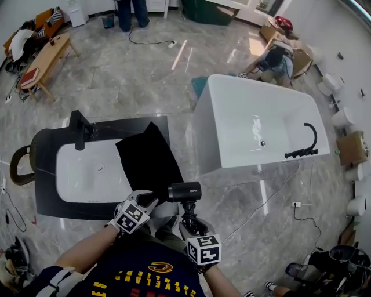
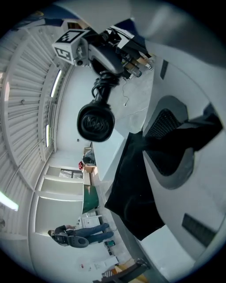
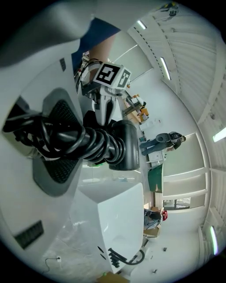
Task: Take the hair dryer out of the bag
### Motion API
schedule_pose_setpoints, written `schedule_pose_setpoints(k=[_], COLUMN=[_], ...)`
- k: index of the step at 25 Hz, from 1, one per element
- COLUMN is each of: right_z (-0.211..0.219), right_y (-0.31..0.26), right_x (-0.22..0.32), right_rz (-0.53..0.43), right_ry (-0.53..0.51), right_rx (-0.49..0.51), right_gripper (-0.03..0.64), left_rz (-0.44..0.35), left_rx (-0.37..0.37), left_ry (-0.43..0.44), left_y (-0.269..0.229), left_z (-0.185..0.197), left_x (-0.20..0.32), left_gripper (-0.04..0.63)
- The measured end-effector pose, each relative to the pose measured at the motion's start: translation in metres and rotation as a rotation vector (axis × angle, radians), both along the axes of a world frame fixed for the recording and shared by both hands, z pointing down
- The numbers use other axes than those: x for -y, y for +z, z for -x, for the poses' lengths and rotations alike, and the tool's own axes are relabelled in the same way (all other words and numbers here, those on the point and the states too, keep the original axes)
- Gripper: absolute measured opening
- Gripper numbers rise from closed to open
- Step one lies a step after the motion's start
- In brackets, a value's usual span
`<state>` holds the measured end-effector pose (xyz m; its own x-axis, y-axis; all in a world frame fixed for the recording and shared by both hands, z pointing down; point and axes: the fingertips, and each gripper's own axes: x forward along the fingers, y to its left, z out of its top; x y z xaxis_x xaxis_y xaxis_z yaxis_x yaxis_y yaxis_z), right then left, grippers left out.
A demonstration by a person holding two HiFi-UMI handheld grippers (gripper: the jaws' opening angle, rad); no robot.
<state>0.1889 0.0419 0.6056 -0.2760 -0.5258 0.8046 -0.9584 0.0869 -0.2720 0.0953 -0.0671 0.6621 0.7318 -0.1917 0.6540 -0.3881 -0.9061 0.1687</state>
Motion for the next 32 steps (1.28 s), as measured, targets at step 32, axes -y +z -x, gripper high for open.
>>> schedule_pose_setpoints(k=[32], right_z=[0.075], right_y=[0.093], right_x=[0.213], right_rz=[0.103], right_ry=[-0.088], right_rx=[-0.109], right_gripper=[0.219], left_rz=[-0.075], left_rx=[-0.100], left_ry=[-0.346], left_y=[-0.058], left_z=[0.121], left_x=[0.056], left_gripper=[0.078])
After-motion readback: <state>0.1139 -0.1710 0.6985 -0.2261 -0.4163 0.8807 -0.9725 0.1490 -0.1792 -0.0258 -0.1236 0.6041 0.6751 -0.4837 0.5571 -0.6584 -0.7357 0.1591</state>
